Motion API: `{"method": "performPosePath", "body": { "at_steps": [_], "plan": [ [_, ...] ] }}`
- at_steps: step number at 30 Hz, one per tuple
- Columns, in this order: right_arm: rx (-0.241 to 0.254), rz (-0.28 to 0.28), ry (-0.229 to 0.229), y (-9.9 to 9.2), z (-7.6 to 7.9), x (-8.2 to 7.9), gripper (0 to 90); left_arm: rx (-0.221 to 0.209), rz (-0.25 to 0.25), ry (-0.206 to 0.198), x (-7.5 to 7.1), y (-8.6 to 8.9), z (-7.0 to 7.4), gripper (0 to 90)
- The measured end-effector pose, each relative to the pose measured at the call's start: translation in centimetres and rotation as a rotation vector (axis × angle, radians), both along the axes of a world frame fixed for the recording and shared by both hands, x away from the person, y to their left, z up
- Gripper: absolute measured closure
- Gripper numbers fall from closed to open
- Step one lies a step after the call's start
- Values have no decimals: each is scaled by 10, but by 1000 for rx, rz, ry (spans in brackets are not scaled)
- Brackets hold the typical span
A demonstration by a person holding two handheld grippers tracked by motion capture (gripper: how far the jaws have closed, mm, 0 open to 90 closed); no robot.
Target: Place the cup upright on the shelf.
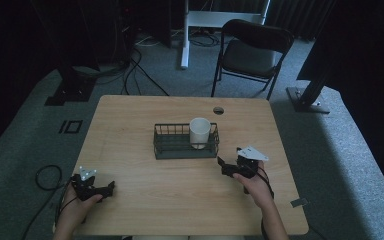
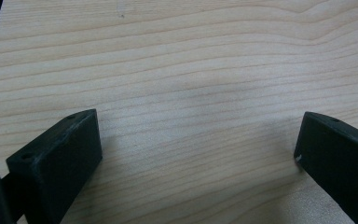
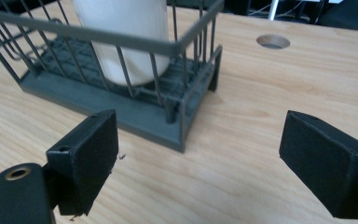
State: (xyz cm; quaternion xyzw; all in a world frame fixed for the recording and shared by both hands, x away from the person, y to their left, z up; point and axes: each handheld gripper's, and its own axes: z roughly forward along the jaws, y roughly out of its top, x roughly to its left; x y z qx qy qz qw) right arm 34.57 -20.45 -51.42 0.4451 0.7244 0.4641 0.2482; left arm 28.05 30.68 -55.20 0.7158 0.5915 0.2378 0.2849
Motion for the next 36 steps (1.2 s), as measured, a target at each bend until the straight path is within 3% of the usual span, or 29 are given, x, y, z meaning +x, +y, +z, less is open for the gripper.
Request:
{"method": "performPosePath", "body": {
  "at_steps": [13, 36],
  "plan": [
    [-27, -24, 48, -18, -16, -9, 114, 0, 0, 0, 0, 0, 0, 10],
    [-69, -208, 123, -71, -30, -22, 114, 0, 0, 0, 0, 0, 0, 10]
  ]
}}
